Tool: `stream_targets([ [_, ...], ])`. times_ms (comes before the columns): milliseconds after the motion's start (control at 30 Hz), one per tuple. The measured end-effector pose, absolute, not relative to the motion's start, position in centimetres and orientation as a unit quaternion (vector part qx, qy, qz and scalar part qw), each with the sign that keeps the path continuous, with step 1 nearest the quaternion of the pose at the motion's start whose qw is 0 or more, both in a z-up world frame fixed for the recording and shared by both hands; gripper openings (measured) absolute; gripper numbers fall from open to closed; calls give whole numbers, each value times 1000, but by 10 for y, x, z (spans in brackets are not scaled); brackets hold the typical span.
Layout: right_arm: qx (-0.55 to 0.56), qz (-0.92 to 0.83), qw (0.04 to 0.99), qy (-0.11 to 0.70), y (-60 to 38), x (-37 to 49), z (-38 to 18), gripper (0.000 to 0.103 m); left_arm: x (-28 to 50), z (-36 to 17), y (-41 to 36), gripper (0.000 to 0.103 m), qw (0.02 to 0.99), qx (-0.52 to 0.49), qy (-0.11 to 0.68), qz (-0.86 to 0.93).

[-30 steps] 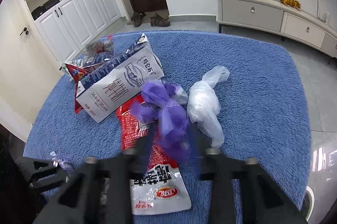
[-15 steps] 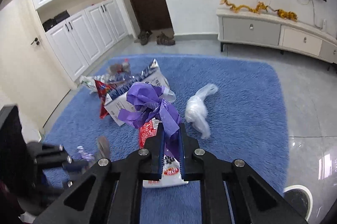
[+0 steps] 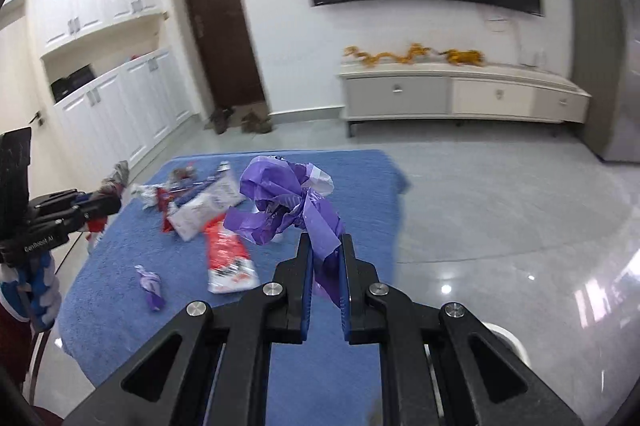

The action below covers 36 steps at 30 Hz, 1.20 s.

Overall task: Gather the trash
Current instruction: 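Grasp the clear plastic bag with the left tool while the right tool grasps the purple glove, then carry bag and glove to the bin and open both tools over it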

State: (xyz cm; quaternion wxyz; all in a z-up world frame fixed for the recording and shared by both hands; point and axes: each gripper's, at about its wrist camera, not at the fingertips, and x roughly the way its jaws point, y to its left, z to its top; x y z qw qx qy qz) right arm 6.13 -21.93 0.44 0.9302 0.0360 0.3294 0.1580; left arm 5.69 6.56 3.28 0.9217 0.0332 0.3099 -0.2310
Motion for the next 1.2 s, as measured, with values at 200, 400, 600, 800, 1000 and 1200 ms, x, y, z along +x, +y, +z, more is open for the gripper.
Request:
stream_targets([
  [200, 52, 79, 938, 334, -297, 28, -2, 11, 62, 30, -18, 15, 902, 50, 320, -286],
  [400, 61, 13, 925, 376, -353, 15, -49, 11, 82, -3, -112, 15, 865, 58, 371, -334],
  [600, 98, -21, 894, 437, -394, 19, -126, 12, 107, -55, -187, 15, 830, 87, 427, -347],
  [800, 135, -31, 859, 493, -415, 39, -198, 12, 130, -98, -235, 17, 802, 89, 472, -355],
  [1000, 150, -36, 838, 524, -425, 54, -240, 16, 145, -121, -264, 33, 781, 80, 495, -372],
  [1200, 161, -46, 825, 540, -431, 56, -261, 36, 147, -128, -273, 54, 780, 70, 494, -377],
])
